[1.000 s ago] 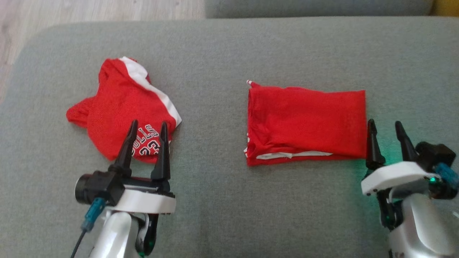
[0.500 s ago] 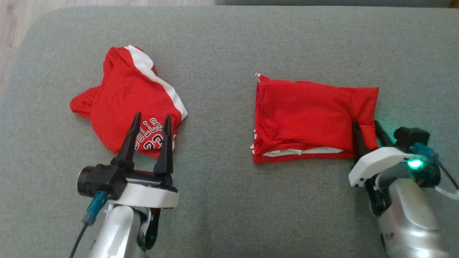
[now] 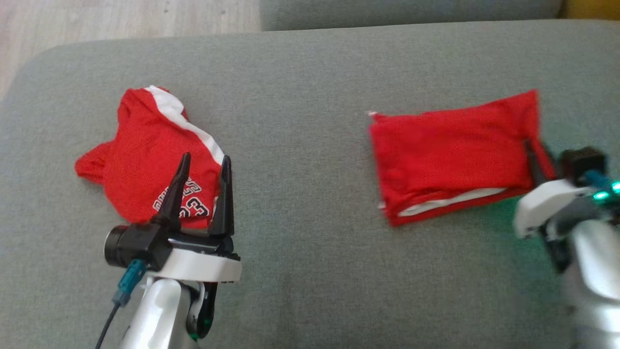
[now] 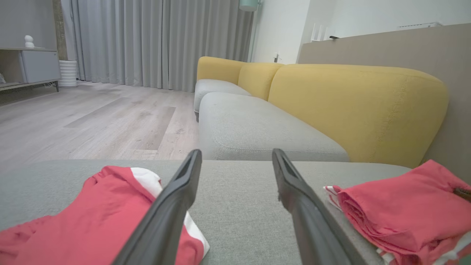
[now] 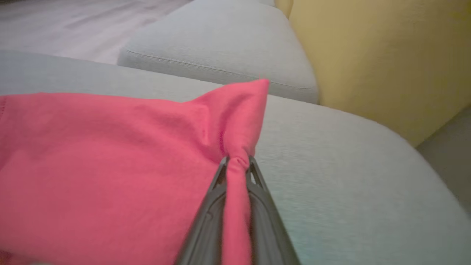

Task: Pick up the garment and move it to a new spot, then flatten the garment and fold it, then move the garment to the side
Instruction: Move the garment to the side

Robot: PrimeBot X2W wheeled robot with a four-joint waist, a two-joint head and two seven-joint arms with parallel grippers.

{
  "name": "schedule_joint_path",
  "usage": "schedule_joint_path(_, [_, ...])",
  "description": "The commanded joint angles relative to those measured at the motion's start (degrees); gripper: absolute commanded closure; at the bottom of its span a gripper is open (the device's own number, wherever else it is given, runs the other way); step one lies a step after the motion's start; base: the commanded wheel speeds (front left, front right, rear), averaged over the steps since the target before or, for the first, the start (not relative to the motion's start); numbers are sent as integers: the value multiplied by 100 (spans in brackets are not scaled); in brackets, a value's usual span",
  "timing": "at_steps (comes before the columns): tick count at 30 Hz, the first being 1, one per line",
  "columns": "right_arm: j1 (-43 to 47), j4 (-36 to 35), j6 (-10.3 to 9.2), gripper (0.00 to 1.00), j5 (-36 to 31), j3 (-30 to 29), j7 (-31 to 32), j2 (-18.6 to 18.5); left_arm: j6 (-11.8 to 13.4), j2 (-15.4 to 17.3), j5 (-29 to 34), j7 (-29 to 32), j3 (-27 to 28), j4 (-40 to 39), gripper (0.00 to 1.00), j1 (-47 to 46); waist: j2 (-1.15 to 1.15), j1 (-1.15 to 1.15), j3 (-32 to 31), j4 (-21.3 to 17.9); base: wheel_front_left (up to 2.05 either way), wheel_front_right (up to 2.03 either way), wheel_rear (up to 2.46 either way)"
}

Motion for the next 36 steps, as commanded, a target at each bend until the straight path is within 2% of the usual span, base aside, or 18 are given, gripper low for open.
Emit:
schedule_joint_path(1, [-96, -334, -5, 100, -8, 163, 122, -384, 14, 22, 14, -46, 156, -211, 0, -96, 0, 1, 47, -50, 0, 0, 0])
schedule_joint_path(8, [-133, -516, -5, 100, 195, -69, 568, -1724, -31, 22, 64, -46, 136, -273, 0, -208, 0, 1, 321, -20, 0, 0, 0])
schedule_joint_path(13, [-328, -189, -5, 100, 86, -447, 554, -2330, -81, 22, 118, -46, 180, -261, 0, -283, 0, 1, 485, 42, 0, 0, 0])
schedule_joint_path(21, [-584, 253, -5, 100, -79, -711, 310, -2538, -128, 22, 143, -46, 238, -255, 0, -347, 0, 1, 618, 89, 0, 0, 0])
schedule_joint_path(33, [-700, 310, -5, 100, -461, -1004, 292, -2295, -138, 22, 166, -46, 246, -221, 0, -350, 0, 1, 577, 6, 0, 0, 0])
schedule_joint_path(35, [-698, 260, -5, 0, -481, -1077, 288, -2215, -137, 22, 166, -46, 247, -213, 0, -343, 0, 1, 546, -19, 0, 0, 0])
schedule_joint_path(36, [-694, 238, -5, 0, -470, -1123, 298, -2163, -137, 22, 166, -46, 248, -208, 0, -334, 0, 1, 527, -32, 0, 0, 0])
